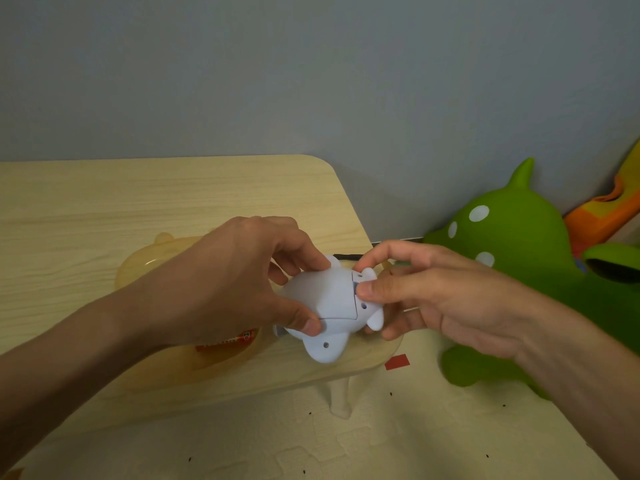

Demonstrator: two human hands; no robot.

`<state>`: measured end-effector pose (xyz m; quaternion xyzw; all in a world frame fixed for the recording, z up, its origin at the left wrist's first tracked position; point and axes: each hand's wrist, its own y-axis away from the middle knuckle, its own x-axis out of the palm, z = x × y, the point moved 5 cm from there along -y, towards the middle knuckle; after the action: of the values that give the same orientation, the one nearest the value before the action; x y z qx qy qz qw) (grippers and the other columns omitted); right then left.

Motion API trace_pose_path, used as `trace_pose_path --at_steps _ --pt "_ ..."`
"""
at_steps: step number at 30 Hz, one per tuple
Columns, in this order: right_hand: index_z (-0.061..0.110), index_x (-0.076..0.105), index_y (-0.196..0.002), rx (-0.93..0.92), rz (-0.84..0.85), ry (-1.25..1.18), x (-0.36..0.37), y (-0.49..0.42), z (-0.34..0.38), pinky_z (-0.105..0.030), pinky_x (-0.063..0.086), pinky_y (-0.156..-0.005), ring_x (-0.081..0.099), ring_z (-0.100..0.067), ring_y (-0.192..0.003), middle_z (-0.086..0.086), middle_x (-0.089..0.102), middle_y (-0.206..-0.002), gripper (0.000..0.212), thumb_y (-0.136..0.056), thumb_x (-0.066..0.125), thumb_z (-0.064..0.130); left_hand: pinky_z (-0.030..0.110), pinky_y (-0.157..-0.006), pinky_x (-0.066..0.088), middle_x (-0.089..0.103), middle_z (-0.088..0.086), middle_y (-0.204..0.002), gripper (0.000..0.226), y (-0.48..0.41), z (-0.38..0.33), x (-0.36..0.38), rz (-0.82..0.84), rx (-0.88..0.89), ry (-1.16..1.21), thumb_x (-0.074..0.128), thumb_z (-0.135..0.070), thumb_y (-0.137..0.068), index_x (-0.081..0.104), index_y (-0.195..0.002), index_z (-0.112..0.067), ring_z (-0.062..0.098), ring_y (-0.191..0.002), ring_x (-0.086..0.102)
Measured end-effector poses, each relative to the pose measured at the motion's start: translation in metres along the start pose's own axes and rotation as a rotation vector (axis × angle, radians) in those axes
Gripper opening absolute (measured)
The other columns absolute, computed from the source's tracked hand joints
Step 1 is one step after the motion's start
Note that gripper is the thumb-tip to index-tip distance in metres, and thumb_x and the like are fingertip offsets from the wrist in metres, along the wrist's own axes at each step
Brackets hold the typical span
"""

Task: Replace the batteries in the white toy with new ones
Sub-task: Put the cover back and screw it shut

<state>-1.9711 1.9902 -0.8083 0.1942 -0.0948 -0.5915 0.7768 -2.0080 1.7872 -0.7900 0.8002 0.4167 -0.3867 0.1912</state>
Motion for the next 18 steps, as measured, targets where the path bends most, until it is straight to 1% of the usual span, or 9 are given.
trace_pose_path --at_steps 2,5,8,10,12,14,15,17,18 --pt "0.015 0.072 -0.105 0.021 0.016 -0.026 0.0 -0.003 -0.001 -0.027 0.06 -0.059 0.071 -0.022 -0.074 -0.01 0.078 -0.078 0.039 -0.069 0.085 0.021 0.022 -0.086 0.057 0.065 -0.03 -0.107 0.053 -0.001 0.001 0.001 0.0 -0.003 -0.003 0.094 -0.052 -0.055 0.071 -0.102 -0.048 -0.008 -0.101 0.063" --pt "0.017 0.071 -0.098 0.035 0.014 -0.019 0.0 -0.006 -0.001 -0.027 0.056 -0.056 0.069 -0.02 -0.067 -0.012 0.077 -0.08 0.036 -0.065 0.084 0.02 0.028 -0.083 0.059 0.064 -0.028 -0.109 0.054 -0.001 0.004 0.002 -0.002 0.019 0.0 0.094 -0.054 -0.055 0.07 -0.104 -0.048 -0.003 -0.1 0.064" --pt "0.016 0.071 -0.095 0.047 0.016 -0.033 -0.001 -0.007 -0.002 -0.029 0.054 -0.056 0.069 -0.023 -0.068 -0.014 0.077 -0.084 0.034 -0.064 0.085 0.016 0.031 -0.086 0.057 0.061 -0.029 -0.113 0.059 0.002 0.007 0.005 0.032 0.034 -0.004 0.088 -0.064 -0.057 0.063 -0.109 -0.053 -0.004 -0.106 0.06" --pt "0.016 0.073 -0.1 0.044 0.038 0.001 -0.003 -0.006 -0.003 -0.028 0.057 -0.058 0.071 -0.021 -0.07 -0.013 0.078 -0.085 0.033 -0.069 0.085 0.017 0.029 -0.086 0.056 0.061 -0.031 -0.115 0.062 0.005 0.008 0.006 0.047 0.043 -0.031 0.081 -0.072 -0.059 0.057 -0.113 -0.058 -0.005 -0.108 0.059" --pt "0.018 0.076 -0.11 0.019 0.043 0.068 -0.008 -0.003 -0.003 -0.027 0.059 -0.061 0.075 -0.017 -0.072 -0.01 0.081 -0.086 0.036 -0.075 0.084 0.026 0.028 -0.083 0.056 0.063 -0.029 -0.116 0.06 0.007 0.008 0.006 0.028 0.053 -0.042 0.078 -0.074 -0.062 0.055 -0.115 -0.06 -0.004 -0.105 0.061" --pt "0.026 0.08 -0.115 -0.038 -0.055 0.179 -0.017 -0.005 -0.004 -0.027 0.059 -0.065 0.077 -0.012 -0.074 -0.003 0.084 -0.096 0.039 -0.079 0.079 0.04 0.022 -0.078 0.053 0.063 -0.028 -0.117 0.058 0.01 0.008 0.006 0.006 0.045 -0.031 0.078 -0.071 -0.063 0.055 -0.116 -0.06 -0.005 -0.104 0.061" --pt "0.032 0.08 -0.118 -0.097 -0.168 0.262 -0.026 -0.01 -0.005 -0.027 0.059 -0.067 0.078 -0.008 -0.075 0.0 0.085 -0.101 0.039 -0.082 0.077 0.045 0.019 -0.076 0.051 0.063 -0.028 -0.117 0.058 0.011 0.007 0.007 -0.006 0.049 -0.035 0.078 -0.071 -0.064 0.055 -0.116 -0.06 -0.006 -0.105 0.059" --pt "0.037 0.076 -0.127 -0.293 -0.419 0.444 -0.044 -0.021 -0.006 -0.026 0.059 -0.072 0.075 -0.006 -0.077 0.004 0.081 -0.104 0.036 -0.091 0.076 0.043 0.016 -0.073 0.047 0.063 -0.028 -0.116 0.06 0.013 0.006 0.008 -0.022 0.056 -0.059 0.075 -0.072 -0.063 0.055 -0.118 -0.059 -0.008 -0.106 0.057" --pt "0.036 0.074 -0.131 -0.389 -0.487 0.539 -0.048 -0.028 -0.009 -0.026 0.057 -0.076 0.072 -0.007 -0.08 0.007 0.077 -0.104 0.037 -0.094 0.076 0.038 0.016 -0.072 0.047 0.062 -0.029 -0.117 0.061 0.013 0.005 0.008 -0.024 0.055 -0.064 0.074 -0.073 -0.062 0.053 -0.118 -0.06 -0.008 -0.106 0.057"
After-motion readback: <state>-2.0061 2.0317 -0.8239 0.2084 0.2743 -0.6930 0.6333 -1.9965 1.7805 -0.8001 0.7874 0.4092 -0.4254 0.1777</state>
